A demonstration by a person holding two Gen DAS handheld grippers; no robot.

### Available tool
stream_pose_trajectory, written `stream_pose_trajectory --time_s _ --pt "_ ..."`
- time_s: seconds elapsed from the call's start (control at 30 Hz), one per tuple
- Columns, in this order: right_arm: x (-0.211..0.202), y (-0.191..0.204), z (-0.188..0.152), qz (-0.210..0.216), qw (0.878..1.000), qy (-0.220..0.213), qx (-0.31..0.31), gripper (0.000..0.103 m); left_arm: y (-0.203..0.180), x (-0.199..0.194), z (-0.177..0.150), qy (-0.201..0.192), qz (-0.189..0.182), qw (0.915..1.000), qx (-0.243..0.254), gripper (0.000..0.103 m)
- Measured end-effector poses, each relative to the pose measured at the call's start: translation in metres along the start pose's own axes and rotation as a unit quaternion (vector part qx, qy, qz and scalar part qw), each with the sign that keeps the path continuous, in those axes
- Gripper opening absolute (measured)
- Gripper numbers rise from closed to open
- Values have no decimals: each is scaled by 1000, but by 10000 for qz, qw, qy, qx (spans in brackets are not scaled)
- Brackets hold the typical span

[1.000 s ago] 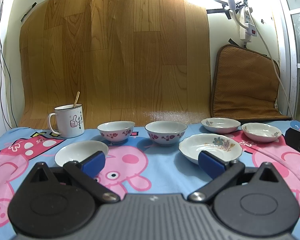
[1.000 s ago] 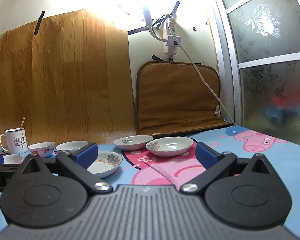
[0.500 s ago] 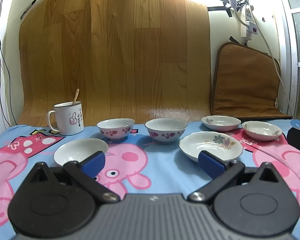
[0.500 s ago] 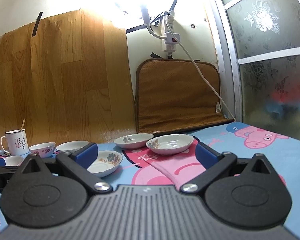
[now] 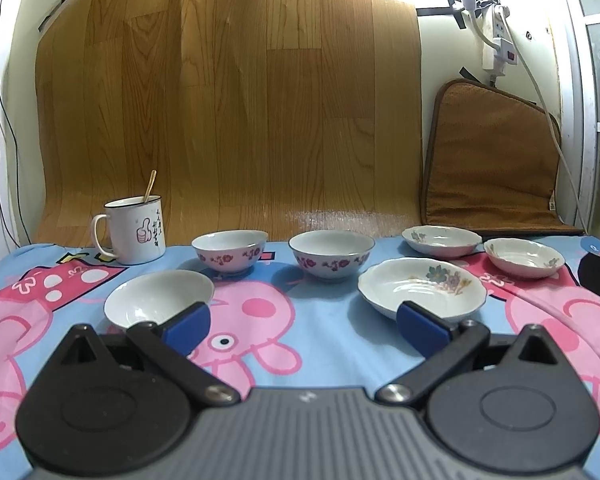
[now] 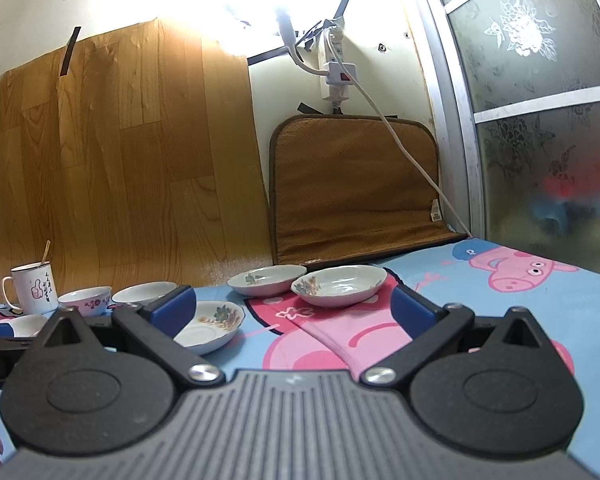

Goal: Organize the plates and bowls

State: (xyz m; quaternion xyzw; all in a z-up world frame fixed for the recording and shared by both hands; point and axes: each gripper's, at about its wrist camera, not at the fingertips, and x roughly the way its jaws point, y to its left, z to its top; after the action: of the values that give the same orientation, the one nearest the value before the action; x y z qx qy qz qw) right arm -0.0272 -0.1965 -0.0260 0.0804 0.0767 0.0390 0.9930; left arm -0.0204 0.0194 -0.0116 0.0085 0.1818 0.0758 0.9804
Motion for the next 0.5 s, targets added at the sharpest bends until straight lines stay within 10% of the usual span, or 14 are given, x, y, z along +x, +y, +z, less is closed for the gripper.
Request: stream_pose_trajectory --time_s 0.5 --pt "7 -4 2 87 9995 283 95 103 3 -5 10 -29 -13 10000 18 103"
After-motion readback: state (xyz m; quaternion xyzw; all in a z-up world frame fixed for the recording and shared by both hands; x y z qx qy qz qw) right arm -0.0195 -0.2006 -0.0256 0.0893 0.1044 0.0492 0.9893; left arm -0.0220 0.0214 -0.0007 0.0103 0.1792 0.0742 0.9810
